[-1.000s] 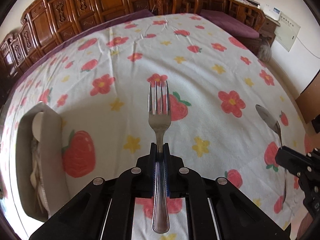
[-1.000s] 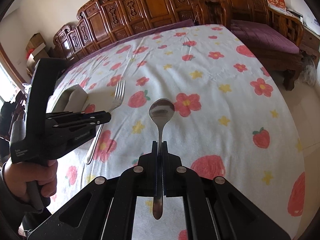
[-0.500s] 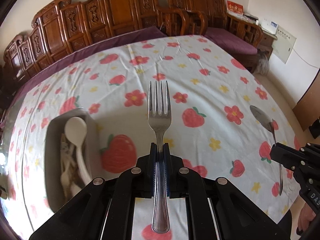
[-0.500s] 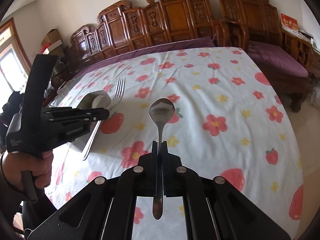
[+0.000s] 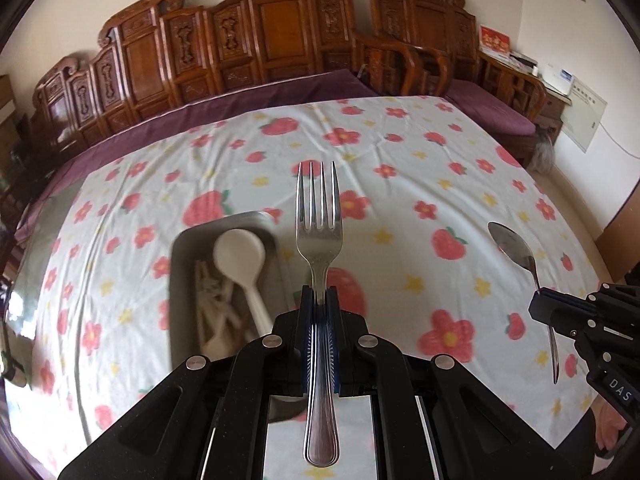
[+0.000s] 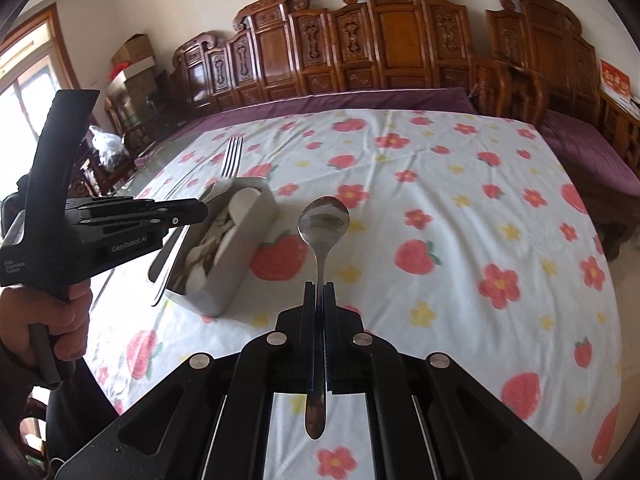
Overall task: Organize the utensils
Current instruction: 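Carry the metal fork and metal spoon over the tray with both tools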
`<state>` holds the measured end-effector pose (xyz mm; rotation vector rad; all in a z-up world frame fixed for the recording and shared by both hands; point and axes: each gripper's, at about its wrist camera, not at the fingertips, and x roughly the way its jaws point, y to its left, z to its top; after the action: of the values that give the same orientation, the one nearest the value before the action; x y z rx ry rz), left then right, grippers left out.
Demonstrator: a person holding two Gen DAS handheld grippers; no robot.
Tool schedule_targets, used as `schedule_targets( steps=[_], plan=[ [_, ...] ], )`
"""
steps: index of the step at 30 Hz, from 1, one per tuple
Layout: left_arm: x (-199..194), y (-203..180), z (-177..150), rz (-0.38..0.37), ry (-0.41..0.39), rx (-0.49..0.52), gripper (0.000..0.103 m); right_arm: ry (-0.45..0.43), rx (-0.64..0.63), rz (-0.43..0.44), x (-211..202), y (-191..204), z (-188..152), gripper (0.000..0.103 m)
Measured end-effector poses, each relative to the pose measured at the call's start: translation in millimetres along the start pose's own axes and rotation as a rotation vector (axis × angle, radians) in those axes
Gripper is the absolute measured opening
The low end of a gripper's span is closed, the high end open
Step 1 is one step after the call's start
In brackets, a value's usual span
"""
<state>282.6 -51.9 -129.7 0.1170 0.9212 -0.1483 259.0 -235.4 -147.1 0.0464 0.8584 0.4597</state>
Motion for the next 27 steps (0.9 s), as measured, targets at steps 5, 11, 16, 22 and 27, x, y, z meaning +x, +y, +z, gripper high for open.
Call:
schedule_targets(
  steps=[5,11,16,22,27],
  plan=[
    [8.3,33.3,-1.8,0.028,0.008,-0.039,0.006,0.007,-0.020,0.018,15.6,24.8,13.9,0.005],
    [26.3,69.8,-1.6,0.034,0.026,-0.083,0.006,0.022,-0.047,0.034,34.5,52.8,28.4,0.005],
    [43.8,91.0,0.1,0.033,0.041,-0.105,0.006,0.036,-0.062,0.043,50.0,69.5,37.2,0.005],
    [60.1,100.1,-5.7,0.004,0.064,-0.127,0.006,0.049,-0.074,0.049,67.1,83.2,45.6,0.005],
    [65.7,100.0,-10.8,-0.014,0.091,-0.096,0.006,0.058,-0.081,0.059,80.1,94.0,52.6,0.005]
  ],
)
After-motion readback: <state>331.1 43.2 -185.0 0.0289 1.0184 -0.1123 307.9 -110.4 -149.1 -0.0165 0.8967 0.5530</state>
